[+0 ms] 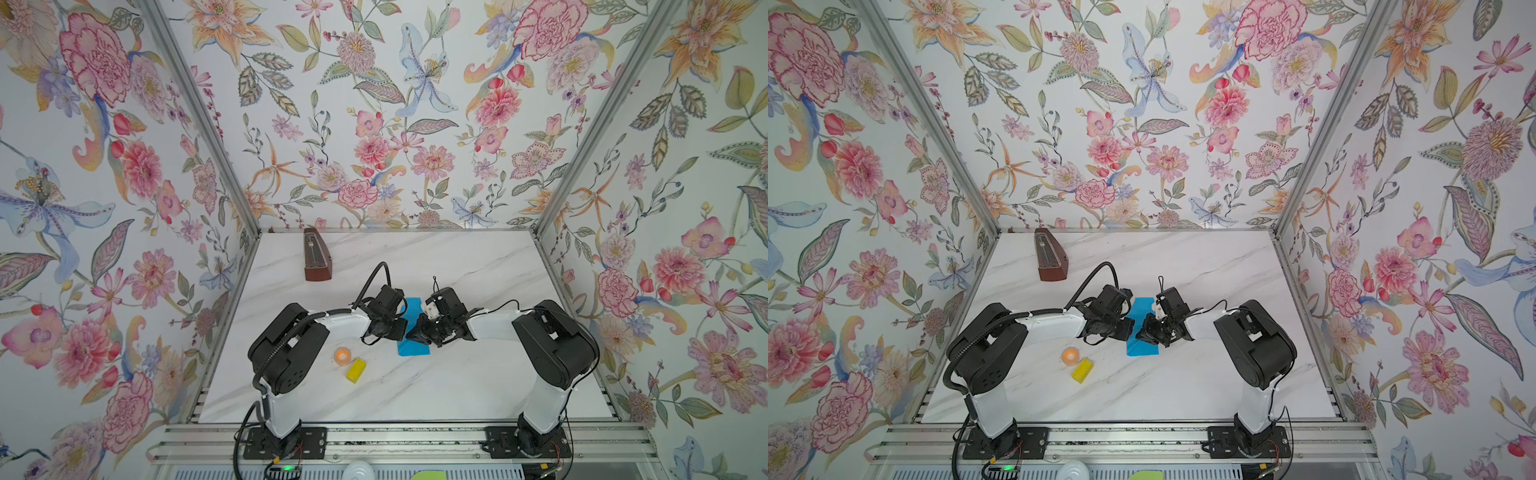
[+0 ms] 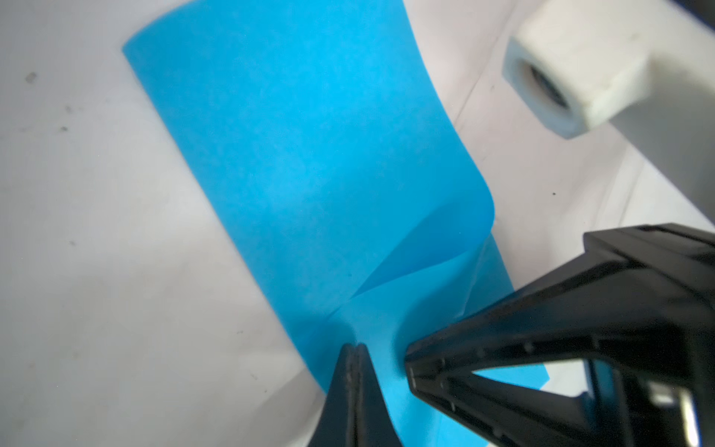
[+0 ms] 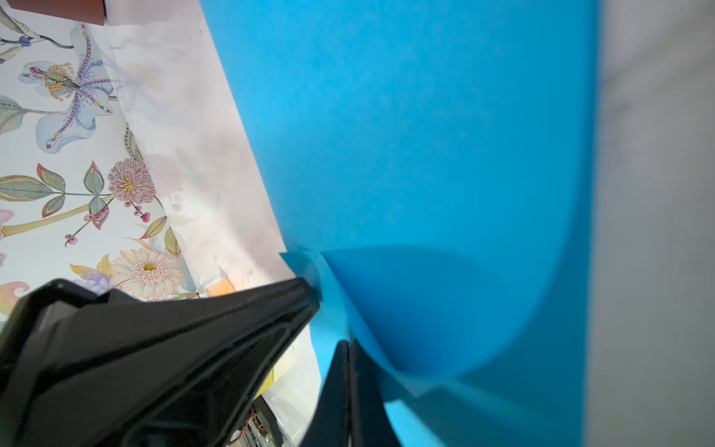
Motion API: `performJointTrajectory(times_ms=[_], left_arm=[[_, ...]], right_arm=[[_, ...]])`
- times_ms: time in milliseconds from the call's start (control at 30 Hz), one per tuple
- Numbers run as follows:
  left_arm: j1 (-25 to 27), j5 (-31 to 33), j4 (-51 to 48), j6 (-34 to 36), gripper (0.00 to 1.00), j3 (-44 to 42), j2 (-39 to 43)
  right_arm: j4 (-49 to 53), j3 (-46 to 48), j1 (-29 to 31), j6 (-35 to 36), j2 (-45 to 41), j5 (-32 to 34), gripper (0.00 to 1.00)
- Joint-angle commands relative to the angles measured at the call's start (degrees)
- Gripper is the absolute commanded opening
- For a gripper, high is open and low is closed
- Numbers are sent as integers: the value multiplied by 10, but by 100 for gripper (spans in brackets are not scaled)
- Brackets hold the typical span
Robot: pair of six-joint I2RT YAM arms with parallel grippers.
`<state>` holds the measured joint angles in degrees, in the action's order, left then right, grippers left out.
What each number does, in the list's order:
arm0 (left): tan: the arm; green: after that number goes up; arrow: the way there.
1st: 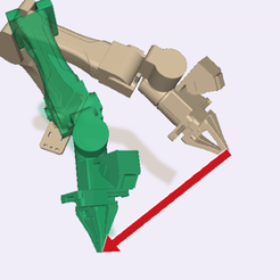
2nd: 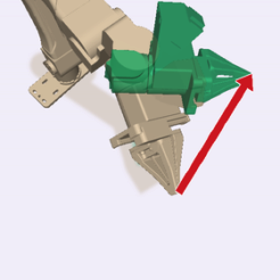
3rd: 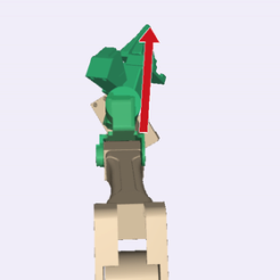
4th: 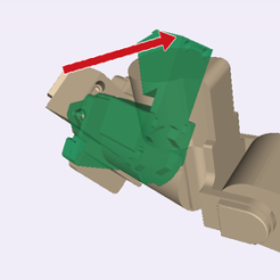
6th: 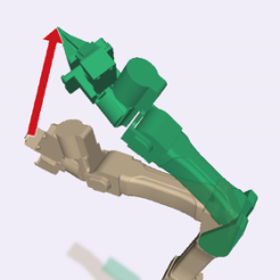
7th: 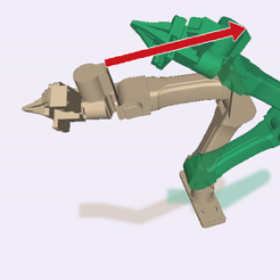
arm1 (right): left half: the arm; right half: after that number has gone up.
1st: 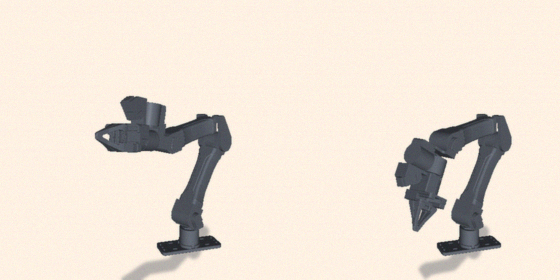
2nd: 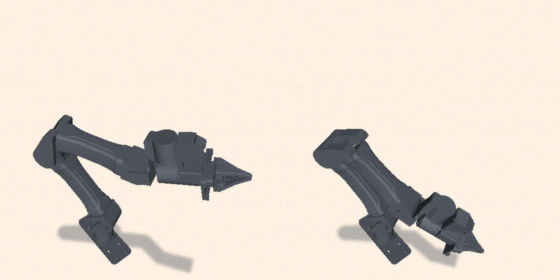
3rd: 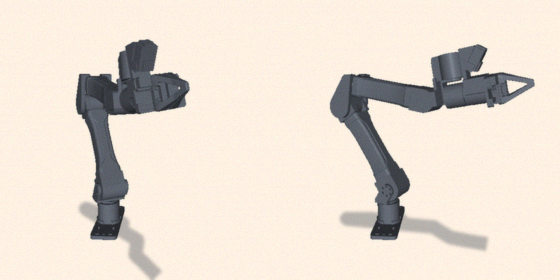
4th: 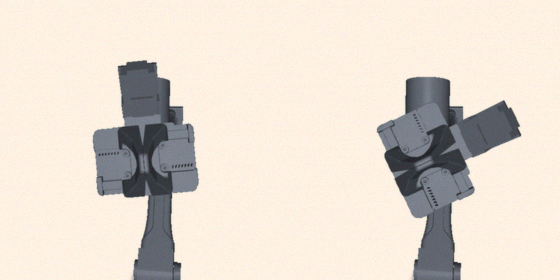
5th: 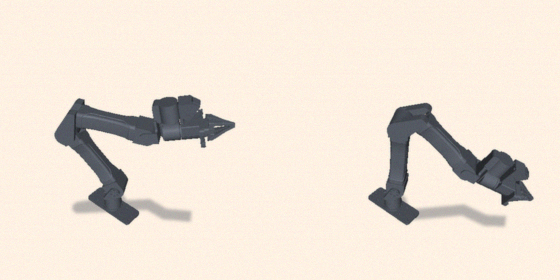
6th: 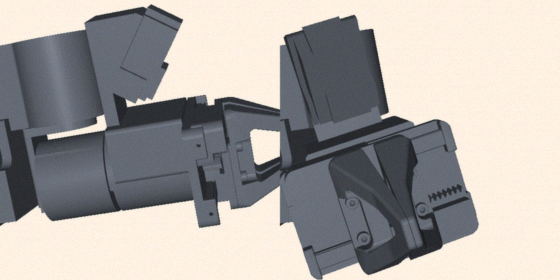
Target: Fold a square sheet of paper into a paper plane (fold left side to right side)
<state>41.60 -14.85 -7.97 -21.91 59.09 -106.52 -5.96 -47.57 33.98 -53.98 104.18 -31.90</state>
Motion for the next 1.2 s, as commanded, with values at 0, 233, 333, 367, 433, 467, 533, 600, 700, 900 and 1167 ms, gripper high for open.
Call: performJointTrajectory(times_ms=[0, 233, 333, 367, 433, 467, 533, 600, 700, 900, 1167], left_arm=[[-8, 20, -78, 3, 0, -41, -53], [-11, 15, -82, 8, 0, -41, -57], [-10, 6, -81, 18, 0, -39, -63], [-10, 3, -81, 23, 0, -37, -63], [-8, -6, -76, 38, 0, -37, -63], [-6, -11, -74, 47, 0, -35, -63], [1, -17, -72, 74, 0, -25, -66], [12, -23, -74, 111, 0, -9, -72], [37, -22, -87, 165, 0, 17, -84], [60, -69, -74, 239, 0, 29, -89], [59, -91, -75, 282, 0, 30, -92]], right_arm=[[58, 34, -4, 17, -5, 34, 5], [54, 82, 0, 19, -22, 32, 5], [61, 107, -2, 19, -33, 45, 4], [64, 114, -2, 20, -37, 52, 4], [69, 128, -2, 21, -48, 61, 3], [70, 132, -3, 20, -55, 60, 4], [68, 138, -5, 22, -80, 55, 4], [71, 138, -5, 31, -117, 50, 4], [78, 127, -11, 59, -172, 36, 6], [134, 98, -43, 134, -197, -1, 6], [173, 59, -65, 186, -149, -40, 6]])
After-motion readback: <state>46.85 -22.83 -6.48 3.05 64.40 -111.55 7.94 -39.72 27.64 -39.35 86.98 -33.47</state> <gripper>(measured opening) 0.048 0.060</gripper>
